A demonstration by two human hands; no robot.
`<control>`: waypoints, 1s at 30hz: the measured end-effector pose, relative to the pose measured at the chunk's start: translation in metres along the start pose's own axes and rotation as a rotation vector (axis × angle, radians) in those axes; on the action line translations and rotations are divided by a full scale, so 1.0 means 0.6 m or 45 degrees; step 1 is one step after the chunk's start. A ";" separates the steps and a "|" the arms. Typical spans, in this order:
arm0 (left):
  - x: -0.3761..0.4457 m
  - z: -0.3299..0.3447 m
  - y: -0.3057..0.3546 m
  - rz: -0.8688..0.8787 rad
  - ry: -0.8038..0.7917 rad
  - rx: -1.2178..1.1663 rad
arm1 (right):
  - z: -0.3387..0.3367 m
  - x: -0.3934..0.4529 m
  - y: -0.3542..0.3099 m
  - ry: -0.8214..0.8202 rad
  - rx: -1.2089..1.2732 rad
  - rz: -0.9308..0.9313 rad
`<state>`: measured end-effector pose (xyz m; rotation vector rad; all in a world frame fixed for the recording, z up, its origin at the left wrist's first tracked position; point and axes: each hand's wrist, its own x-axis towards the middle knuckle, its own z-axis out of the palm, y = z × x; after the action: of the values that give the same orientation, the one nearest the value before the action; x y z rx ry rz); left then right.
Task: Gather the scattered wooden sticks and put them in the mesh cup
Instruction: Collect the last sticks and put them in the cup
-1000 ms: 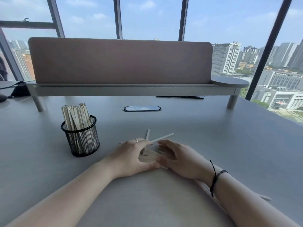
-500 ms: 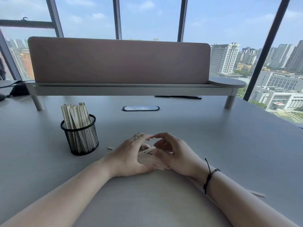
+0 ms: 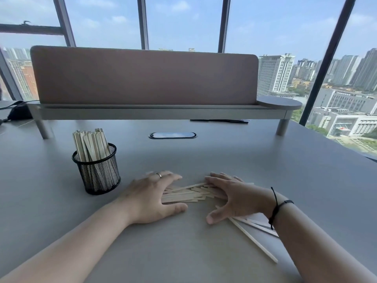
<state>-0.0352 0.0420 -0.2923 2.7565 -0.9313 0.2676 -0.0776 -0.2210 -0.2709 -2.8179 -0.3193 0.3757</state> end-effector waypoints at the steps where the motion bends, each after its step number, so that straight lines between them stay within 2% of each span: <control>1: -0.002 -0.002 -0.002 -0.025 -0.017 0.018 | -0.006 -0.003 0.005 -0.031 0.009 0.005; 5: -0.001 -0.002 -0.012 -0.145 -0.060 -0.009 | -0.020 -0.017 0.019 -0.100 0.051 -0.009; 14: 0.005 0.009 -0.017 -0.226 -0.060 -0.161 | -0.041 -0.034 0.036 0.025 0.057 0.058; 21: 0.008 0.017 -0.020 -0.299 -0.109 -0.145 | -0.035 -0.019 0.050 0.168 0.093 0.049; 30: 0.009 0.011 -0.022 -0.114 -0.233 -0.244 | -0.025 -0.003 0.066 0.303 0.158 0.039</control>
<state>-0.0222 0.0474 -0.2994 2.6675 -0.8240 -0.0868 -0.0677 -0.2621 -0.2686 -2.7106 -0.1942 0.0611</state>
